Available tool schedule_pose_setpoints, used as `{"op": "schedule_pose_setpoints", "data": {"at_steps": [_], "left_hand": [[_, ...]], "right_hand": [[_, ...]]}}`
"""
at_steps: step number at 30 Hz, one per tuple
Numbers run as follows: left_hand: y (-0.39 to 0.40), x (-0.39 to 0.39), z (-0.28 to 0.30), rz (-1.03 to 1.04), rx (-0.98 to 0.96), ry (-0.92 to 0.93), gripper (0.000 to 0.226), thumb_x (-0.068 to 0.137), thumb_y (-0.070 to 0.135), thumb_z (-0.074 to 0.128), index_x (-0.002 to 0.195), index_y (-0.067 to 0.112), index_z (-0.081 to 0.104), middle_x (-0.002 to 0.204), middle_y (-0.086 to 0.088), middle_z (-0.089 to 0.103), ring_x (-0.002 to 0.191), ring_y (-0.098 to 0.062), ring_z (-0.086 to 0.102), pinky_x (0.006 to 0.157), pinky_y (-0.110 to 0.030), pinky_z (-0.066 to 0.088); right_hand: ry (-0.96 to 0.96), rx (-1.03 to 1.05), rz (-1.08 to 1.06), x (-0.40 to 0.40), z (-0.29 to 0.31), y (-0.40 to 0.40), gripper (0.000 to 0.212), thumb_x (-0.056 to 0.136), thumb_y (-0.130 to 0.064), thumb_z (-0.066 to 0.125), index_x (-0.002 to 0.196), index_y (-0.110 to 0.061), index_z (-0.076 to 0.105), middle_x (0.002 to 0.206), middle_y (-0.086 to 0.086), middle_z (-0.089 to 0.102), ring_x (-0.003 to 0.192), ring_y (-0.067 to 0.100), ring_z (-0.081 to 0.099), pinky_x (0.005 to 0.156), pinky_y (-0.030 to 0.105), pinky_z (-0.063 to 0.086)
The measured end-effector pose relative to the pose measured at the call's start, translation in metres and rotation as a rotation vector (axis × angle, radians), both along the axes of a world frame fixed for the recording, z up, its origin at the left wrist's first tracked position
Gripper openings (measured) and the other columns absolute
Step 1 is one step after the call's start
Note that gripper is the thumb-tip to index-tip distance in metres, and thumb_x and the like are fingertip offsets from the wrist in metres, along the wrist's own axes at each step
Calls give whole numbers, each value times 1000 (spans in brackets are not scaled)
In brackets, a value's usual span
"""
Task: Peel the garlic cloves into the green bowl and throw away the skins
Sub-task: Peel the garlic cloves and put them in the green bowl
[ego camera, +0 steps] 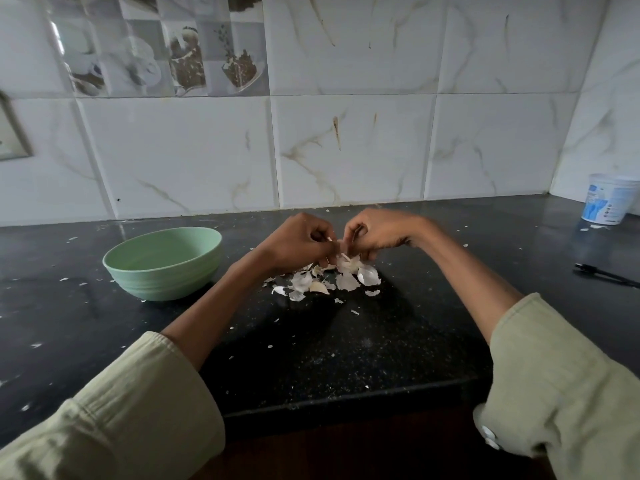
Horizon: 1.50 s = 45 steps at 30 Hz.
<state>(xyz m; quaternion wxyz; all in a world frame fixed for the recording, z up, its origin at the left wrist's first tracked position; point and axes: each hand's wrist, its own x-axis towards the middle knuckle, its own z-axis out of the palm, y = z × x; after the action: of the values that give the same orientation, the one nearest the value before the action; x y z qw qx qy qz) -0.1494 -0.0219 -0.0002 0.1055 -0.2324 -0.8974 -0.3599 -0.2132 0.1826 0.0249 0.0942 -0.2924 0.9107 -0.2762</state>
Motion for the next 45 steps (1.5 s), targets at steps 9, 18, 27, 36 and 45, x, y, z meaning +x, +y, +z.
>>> {"op": "schedule_pose_setpoints", "data": {"at_steps": [9, 18, 27, 36, 45], "left_hand": [[-8, 0, 2, 99, -66, 105, 13, 92, 20, 74, 81, 13, 74, 74, 2, 74, 71, -14, 70, 72, -35, 57], [-5, 1, 4, 115, 112, 221, 20, 89, 32, 83, 92, 14, 76, 81, 7, 73, 69, 1, 62, 63, -12, 47], [-1, -1, 0, 162, 138, 293, 20, 87, 27, 85, 78, 12, 77, 69, 4, 74, 67, -14, 70, 67, -30, 56], [-14, -8, -1, 245, 105, 258, 9, 91, 14, 78, 85, 21, 77, 74, 10, 73, 71, -6, 70, 70, -25, 58], [-18, -11, -4, 313, 112, 205, 22, 103, 28, 60, 93, 18, 77, 83, 9, 76, 81, -11, 72, 80, -40, 61]], "right_hand": [[-168, -343, 45, 3, 13, 18, 23, 94, -7, 73, 116, -3, 75, 108, 17, 77, 97, 19, 73, 87, 28, 61], [-196, -549, 55, 4, 18, 17, 27, 92, -1, 73, 119, 0, 70, 108, 17, 65, 94, 20, 64, 83, 26, 60], [-294, -511, 166, 8, 18, 11, 41, 94, -23, 72, 127, 3, 66, 94, 11, 71, 82, 17, 66, 81, 29, 58], [90, -203, -33, -5, 3, 11, 30, 84, -14, 86, 111, -9, 72, 84, 5, 79, 80, 20, 76, 78, 33, 62], [586, 2, -180, -1, -7, -9, 18, 85, -14, 81, 76, -20, 67, 77, -8, 69, 79, 14, 67, 74, 33, 53]]}}
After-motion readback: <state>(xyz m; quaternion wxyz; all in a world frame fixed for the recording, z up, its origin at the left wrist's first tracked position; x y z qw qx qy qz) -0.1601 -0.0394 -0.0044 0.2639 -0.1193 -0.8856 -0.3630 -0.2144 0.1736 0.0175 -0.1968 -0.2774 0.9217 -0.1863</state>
